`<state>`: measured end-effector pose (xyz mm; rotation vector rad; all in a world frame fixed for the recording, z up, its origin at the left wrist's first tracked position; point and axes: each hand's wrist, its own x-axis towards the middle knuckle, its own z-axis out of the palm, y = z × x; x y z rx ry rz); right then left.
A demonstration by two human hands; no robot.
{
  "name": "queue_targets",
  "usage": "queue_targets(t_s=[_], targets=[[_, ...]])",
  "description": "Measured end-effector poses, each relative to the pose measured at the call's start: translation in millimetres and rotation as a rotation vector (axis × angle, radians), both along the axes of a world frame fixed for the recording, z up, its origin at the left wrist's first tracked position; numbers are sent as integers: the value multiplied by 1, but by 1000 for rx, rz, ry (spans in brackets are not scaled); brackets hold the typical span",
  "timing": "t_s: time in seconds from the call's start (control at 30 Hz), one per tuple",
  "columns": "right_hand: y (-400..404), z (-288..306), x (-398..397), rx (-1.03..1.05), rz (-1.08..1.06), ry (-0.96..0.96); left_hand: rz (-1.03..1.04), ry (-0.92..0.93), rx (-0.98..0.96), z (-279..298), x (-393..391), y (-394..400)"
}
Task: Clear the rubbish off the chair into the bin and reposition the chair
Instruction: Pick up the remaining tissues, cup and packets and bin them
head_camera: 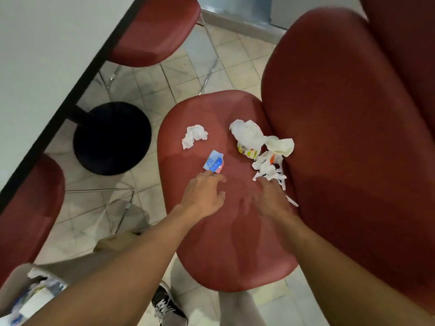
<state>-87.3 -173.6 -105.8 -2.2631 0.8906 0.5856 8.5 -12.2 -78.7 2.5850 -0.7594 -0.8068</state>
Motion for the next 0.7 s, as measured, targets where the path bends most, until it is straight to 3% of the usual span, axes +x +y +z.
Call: queue_targets(t_s=[0.37,0.53,0.7], targets=[[-75,-77,0,29,-187,-9,-173,119,-89,-91,15,-124],[-79,-102,-2,-21,-217,-57,-280,154,-30,-124,10,-148],[-79,-109,-2,-42,-243,-85,-255,151,-40,-140,4,-152]])
